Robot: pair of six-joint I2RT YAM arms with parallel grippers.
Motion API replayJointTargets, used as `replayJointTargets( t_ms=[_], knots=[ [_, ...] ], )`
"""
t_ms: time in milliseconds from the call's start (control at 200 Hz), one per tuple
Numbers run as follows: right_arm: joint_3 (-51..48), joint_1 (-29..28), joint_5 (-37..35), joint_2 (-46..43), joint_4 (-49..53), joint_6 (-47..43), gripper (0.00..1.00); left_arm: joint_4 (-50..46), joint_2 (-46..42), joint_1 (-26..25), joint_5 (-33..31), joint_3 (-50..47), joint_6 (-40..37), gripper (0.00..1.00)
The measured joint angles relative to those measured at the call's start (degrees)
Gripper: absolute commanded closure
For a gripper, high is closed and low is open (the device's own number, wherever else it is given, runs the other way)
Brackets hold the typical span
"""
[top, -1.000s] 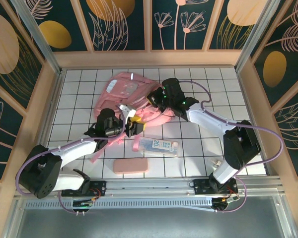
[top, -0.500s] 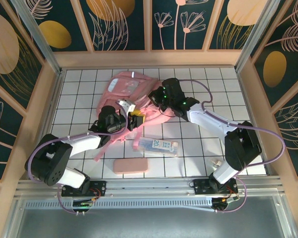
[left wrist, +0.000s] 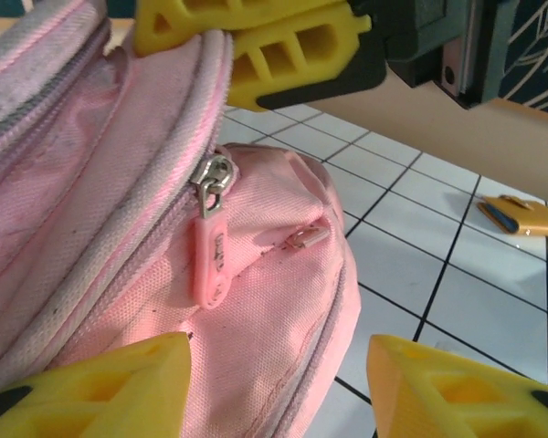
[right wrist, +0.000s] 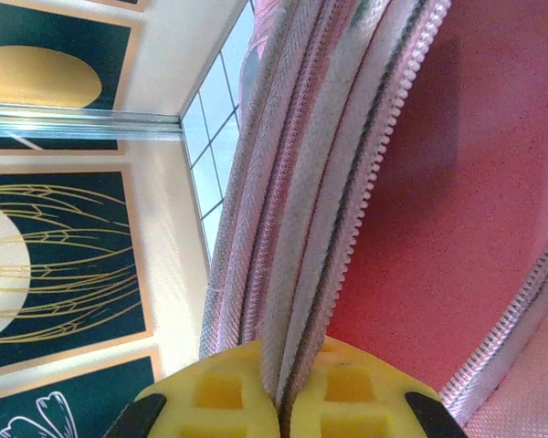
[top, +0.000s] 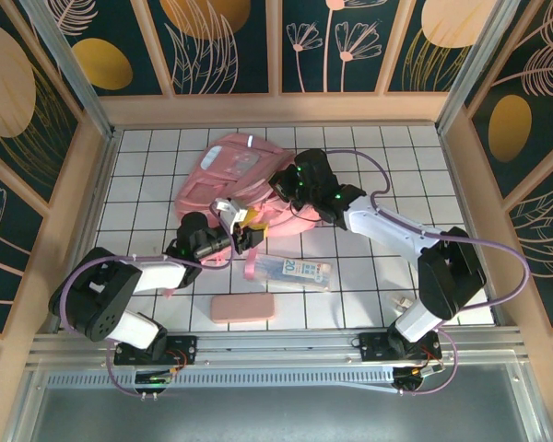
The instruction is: Pack books, pencil case, and school supplies into a backpack
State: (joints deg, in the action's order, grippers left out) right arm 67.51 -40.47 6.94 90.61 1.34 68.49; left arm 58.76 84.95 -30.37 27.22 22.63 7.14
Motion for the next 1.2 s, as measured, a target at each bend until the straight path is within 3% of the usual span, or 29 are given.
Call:
replayJointTargets(
  t_ms=[350, 470, 861, 1201],
  knots=[
    [-3.28, -1.29, -2.08, -2.40, -3.96, -0.11, 1.00, 6.34, 2.19, -0.04, -2.69, -0.48, -1.42, 0.50],
    [-3.80, -1.90, -2.99, -3.06, -4.63, -0.22, 1.00, 7.91, 2.95, -0.04, -3.10, -0.46, -1.86, 0.59],
    [-4.42, -2.93, -4.09, -3.21, -5.42, -0.22, 1.00, 9.14, 5.46, 0.07, 1.20, 1.44, -2.19, 0.69],
    [-4.42, -3.15, -4.09, -3.21, -5.44, -0.22, 1.00, 9.14, 5.55, 0.07, 0.98, 2.32, -2.21, 0.79]
  ],
)
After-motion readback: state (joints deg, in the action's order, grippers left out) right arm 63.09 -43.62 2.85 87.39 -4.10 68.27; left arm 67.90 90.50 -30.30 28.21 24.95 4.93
